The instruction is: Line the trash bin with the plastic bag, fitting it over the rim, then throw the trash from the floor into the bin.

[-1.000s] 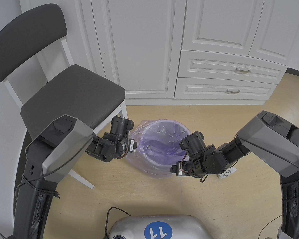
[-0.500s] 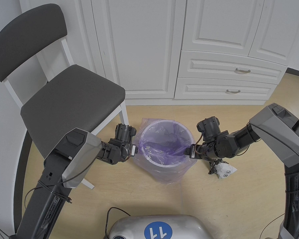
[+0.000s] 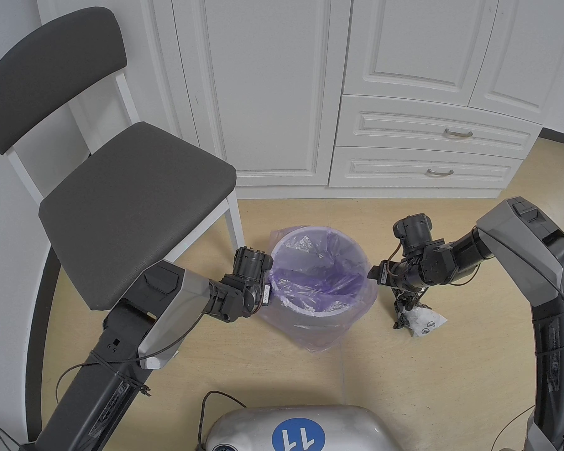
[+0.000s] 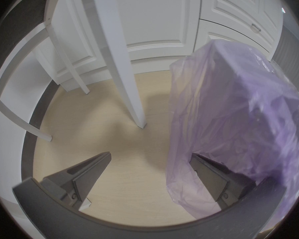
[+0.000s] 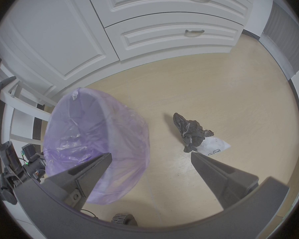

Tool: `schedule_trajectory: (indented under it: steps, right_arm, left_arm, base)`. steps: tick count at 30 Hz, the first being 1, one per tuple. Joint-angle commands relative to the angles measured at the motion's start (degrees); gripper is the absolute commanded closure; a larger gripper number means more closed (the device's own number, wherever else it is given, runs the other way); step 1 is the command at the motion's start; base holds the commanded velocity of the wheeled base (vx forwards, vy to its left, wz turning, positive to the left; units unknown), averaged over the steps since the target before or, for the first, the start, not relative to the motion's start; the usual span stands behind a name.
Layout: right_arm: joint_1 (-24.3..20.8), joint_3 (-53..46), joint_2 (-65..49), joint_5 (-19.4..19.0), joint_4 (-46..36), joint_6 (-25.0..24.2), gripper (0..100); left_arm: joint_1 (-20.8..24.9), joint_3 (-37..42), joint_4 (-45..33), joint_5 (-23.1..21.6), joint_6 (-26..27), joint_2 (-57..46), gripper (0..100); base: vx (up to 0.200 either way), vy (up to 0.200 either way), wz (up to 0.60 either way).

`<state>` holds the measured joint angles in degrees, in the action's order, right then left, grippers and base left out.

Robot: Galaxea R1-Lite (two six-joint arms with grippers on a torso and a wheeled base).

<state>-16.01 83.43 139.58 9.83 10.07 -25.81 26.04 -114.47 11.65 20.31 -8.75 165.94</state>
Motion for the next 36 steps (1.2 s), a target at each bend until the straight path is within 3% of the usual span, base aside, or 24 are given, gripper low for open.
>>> schedule_trajectory:
  steps: [1,11,22,26,36]
  right_arm:
    - [0.98,0.85,1.04,-0.25,0.04,0.49,0]
    - [1.86,1.12,1.31,-0.42,0.04,1.02,0]
    - [2.21,1.03,0.78,-0.42,-0.05,1.11,0]
    - [2.21,0.68,0.16,-0.42,-0.14,1.20,0]
    - [2.73,-5.65,-5.55,-0.33,0.57,5.42,0]
  left_arm:
    - [1.21,-0.12,0.12,-0.89,-0.04,0.44,0]
    - [3.05,-0.12,-0.05,-5.46,-0.12,0.00,0]
    - [2.79,1.27,-5.59,-5.37,0.32,-2.81,0]
    - [2.35,13.57,-6.12,-5.37,1.02,-11.34,0]
    - [5.51,29.39,-5.77,0.61,1.63,-24.87,0]
  base:
    - [0.000,0.000,0.00]
    - [0.000,0.000,0.00]
    - [0.000,0.000,0.00]
    - [0.000,0.000,0.00]
    - [0.000,0.000,0.00]
